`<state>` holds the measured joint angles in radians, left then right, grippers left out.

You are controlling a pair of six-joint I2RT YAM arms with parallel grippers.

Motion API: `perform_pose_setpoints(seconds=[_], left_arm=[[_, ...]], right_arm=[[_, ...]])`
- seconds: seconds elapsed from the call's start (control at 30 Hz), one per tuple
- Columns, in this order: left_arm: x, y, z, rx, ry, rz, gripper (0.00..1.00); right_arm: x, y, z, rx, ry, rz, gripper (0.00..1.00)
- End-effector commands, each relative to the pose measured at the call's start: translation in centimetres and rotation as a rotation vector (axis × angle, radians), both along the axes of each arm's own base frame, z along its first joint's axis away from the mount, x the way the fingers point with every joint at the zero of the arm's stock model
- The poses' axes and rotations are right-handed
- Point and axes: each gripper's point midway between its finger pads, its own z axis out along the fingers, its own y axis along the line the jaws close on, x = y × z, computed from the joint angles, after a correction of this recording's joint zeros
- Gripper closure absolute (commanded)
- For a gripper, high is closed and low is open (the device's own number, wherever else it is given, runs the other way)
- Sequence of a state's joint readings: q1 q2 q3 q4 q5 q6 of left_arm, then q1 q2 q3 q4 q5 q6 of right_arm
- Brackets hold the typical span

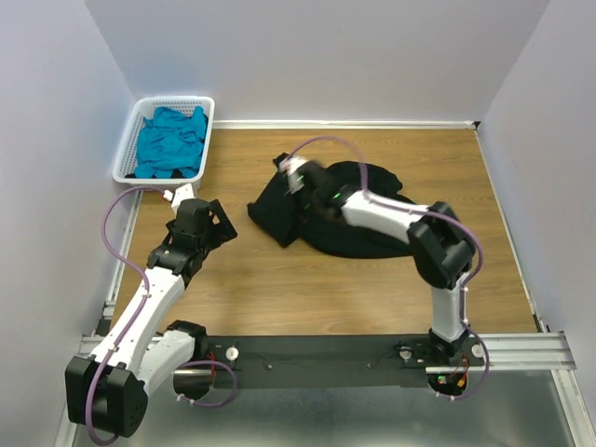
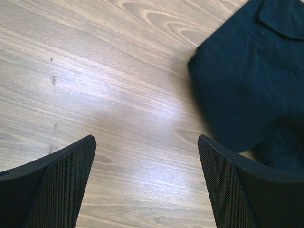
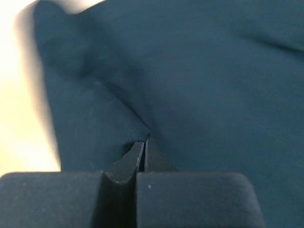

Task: Fold and stack the t-shirts
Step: Flatten the tshirt out

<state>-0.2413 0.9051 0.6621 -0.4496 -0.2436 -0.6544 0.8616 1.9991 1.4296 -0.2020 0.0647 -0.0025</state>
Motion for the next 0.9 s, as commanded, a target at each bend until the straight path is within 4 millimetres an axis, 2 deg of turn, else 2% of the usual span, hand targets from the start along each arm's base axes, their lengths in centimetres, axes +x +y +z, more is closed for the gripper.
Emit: perform_pose_setpoints(seconds=[0.0, 0.03, 0.1, 0.13, 0.2, 0.27, 0.3, 0.4, 0.43, 0.5, 0.53, 0.57, 0.6, 0.63, 0.7, 0.73, 0.87], left_arm=[[0.9, -0.5, 0.7, 0.009, -0.028, -0.052, 0.04], [1.1, -1.1, 0.4, 0.001, -0.022, -0.084, 0.05], [1.3, -1.8, 0.2, -0.014, -0.017, -0.118, 0.04], [1.4, -2.7, -0.3, -0.031, -0.007, -0.157, 0.05], [1.5, -4.1, -0.8, -0.055, 0.012, -0.209, 0.04], [1.8, -5.4, -0.8, -0.066, 0.014, -0.248, 0.05], [1.8, -6.8, -0.8, -0.072, 0.012, -0.289, 0.04], [2.4, -9.5, -0.8, -0.070, 0.019, -0.348, 0.05], [2.6, -11.1, -0.9, -0.067, 0.027, -0.383, 0.04], [3.4, -12.5, -0.8, -0.067, 0.016, -0.410, 0.04], [3.9, -13.5, -1.2, -0.061, 0.030, -0.424, 0.05], [4.5, -14.1, -1.2, -0.063, 0.022, -0.431, 0.04], [4.9, -14.6, -1.3, -0.063, 0.022, -0.438, 0.05], [5.7, -15.5, -1.7, -0.060, 0.032, -0.457, 0.05], [6.6, -16.9, -1.6, -0.049, 0.020, -0.490, 0.05], [7.4, -18.3, -1.9, -0.013, 0.017, -0.531, 0.06], [9.3, -21.2, -3.0, 0.091, 0.013, -0.658, 0.08]], right_arm=[[8.0, -7.7, 2.7, 0.263, 0.148, -0.387, 0.99], [9.6, -10.8, 1.6, 0.310, 0.218, -0.498, 0.99], [10.4, -13.3, 0.6, 0.363, 0.299, -0.583, 0.92], [10.8, -15.2, -0.2, 0.393, 0.354, -0.623, 0.83], [11.2, -17.2, -0.6, 0.419, 0.382, -0.692, 0.73], [10.8, -17.9, -0.7, 0.401, 0.377, -0.707, 0.62], [10.7, -18.1, 0.1, 0.390, 0.346, -0.686, 0.51], [9.5, -18.4, 1.0, 0.374, 0.326, -0.642, 0.39], [9.3, -18.4, 2.5, 0.383, 0.295, -0.622, 0.39], [7.8, -18.9, 2.3, 0.352, 0.288, -0.595, 0.38], [7.3, -19.0, 3.6, 0.362, 0.266, -0.581, 0.38], [6.8, -19.1, 3.7, 0.359, 0.265, -0.571, 0.38], [5.6, -19.4, 3.0, 0.345, 0.284, -0.570, 0.38], [5.1, -19.5, 3.6, 0.352, 0.273, -0.561, 0.38], [3.8, -19.7, 3.4, 0.347, 0.284, -0.553, 0.38], [2.9, -20.0, 3.3, 0.345, 0.290, -0.552, 0.38], [0.7, -20.7, 2.7, 0.336, 0.307, -0.558, 0.37]])
